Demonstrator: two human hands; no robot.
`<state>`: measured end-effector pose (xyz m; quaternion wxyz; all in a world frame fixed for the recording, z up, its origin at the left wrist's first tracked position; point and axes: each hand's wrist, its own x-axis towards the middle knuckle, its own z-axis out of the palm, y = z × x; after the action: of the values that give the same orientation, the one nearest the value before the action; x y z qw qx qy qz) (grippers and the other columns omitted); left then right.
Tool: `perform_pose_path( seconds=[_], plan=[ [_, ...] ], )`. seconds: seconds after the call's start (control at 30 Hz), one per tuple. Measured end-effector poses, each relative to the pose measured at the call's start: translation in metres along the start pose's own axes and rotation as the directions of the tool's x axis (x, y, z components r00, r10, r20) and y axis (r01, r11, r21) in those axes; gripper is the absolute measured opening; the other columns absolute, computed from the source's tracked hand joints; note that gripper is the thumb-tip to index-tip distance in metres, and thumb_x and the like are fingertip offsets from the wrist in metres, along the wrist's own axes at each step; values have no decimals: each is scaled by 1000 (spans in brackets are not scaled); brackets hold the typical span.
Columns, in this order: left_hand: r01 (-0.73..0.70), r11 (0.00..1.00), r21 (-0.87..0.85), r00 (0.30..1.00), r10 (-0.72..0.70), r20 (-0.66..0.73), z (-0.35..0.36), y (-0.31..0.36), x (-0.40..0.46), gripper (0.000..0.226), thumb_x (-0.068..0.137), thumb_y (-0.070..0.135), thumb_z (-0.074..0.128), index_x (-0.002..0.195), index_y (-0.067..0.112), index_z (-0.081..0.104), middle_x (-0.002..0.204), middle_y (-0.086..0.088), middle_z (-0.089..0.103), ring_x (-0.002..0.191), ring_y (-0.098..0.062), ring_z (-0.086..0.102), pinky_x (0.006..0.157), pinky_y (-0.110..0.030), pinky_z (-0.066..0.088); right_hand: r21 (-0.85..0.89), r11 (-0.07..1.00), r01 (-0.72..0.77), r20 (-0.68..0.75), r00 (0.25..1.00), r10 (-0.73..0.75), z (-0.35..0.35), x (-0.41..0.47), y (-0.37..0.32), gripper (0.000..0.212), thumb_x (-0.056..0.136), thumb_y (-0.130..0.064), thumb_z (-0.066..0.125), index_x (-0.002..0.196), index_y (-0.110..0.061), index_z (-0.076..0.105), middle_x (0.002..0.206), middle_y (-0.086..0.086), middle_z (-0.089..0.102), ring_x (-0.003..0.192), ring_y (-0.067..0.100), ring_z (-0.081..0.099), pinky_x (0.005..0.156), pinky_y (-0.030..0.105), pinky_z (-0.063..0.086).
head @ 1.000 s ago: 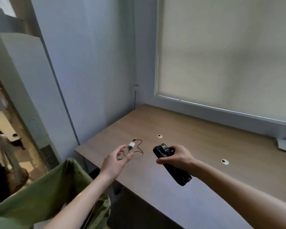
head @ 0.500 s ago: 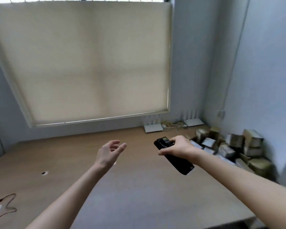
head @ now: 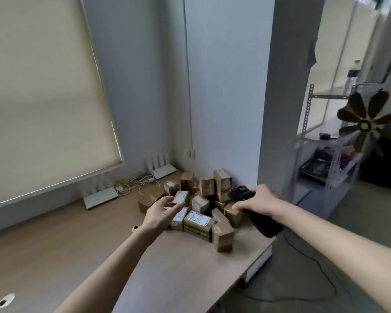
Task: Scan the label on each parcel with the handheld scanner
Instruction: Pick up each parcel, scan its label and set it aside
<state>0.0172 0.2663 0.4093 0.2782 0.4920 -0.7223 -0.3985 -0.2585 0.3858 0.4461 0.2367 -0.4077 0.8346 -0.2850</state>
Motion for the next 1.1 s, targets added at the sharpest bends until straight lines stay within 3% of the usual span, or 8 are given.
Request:
perform_pose_path(
  seconds=[0.07, 0.2, 0.37, 0.6, 0.77, 0.83, 0.93, 1.1],
  plan=[
    [-4, 1000, 5, 999, 4, 39, 24, 5, 21, 61, 89, 53, 68, 136, 16, 58, 117, -1, 68, 101, -14, 65, 78, -22, 51, 14, 999, -45, -24, 999, 46, -8, 16, 19, 55, 57, -51, 95, 95, -19, 73, 93, 4, 76, 88, 23, 71, 84, 36, 61],
    [12, 999, 33, 993, -16, 120, 61, 2, 65, 64, 90, 55, 66, 138, 14, 55, 119, -5, 67, 105, -17, 64, 88, -31, 54, 12, 994, -107, -26, 994, 107, -9, 49, 45, 55, 59, -53, 95, 94, -22, 66, 93, 0, 72, 85, 19, 67, 67, 28, 52],
    [51, 998, 45, 982, -58, 180, 95, -16, 129, 66, 90, 55, 64, 140, 14, 54, 126, -8, 65, 113, -21, 62, 99, -43, 53, -32, 985, -167, -1, 986, 167, 11, 112, 58, 60, 62, -55, 94, 104, -19, 71, 103, 4, 74, 97, 24, 69, 81, 31, 56],
    [142, 987, 80, 957, -157, 245, 121, -68, 230, 65, 93, 53, 61, 144, 14, 49, 133, -9, 59, 117, -21, 59, 100, -42, 53, -59, 971, -233, 95, 967, 238, 70, 229, 58, 65, 60, -58, 93, 109, -21, 69, 97, 0, 71, 89, 19, 68, 77, 30, 56],
    [211, 967, 141, 940, -241, 243, 131, -117, 287, 63, 93, 55, 61, 142, 17, 52, 130, -8, 61, 116, -22, 59, 99, -41, 52, -60, 956, -286, 174, 940, 292, 123, 294, 58, 82, 53, -59, 91, 118, -16, 65, 111, 6, 71, 98, 24, 69, 88, 37, 60],
    [243, 958, 152, 930, -274, 244, 141, -137, 303, 60, 93, 54, 61, 140, 17, 53, 125, -7, 62, 112, -21, 60, 98, -41, 52, -70, 953, -296, 191, 933, 304, 141, 315, 65, 79, 52, -59, 91, 115, -18, 66, 108, 5, 72, 96, 24, 70, 87, 39, 61],
    [286, 942, 175, 907, -325, 268, 167, -166, 313, 60, 93, 55, 61, 139, 17, 54, 119, -4, 63, 108, -19, 61, 98, -41, 52, -102, 940, -325, 226, 913, 340, 163, 334, 85, 74, 50, -60, 90, 110, -21, 69, 101, 2, 73, 89, 20, 70, 77, 32, 59],
    [330, 923, 197, 850, -382, 363, 231, -204, 312, 57, 94, 53, 60, 138, 18, 55, 118, -4, 63, 110, -20, 60, 101, -41, 50, -157, 922, -355, 289, 876, 386, 192, 361, 133, 75, 51, -64, 88, 113, -24, 70, 106, 0, 73, 96, 21, 69, 86, 36, 60]
  ],
)
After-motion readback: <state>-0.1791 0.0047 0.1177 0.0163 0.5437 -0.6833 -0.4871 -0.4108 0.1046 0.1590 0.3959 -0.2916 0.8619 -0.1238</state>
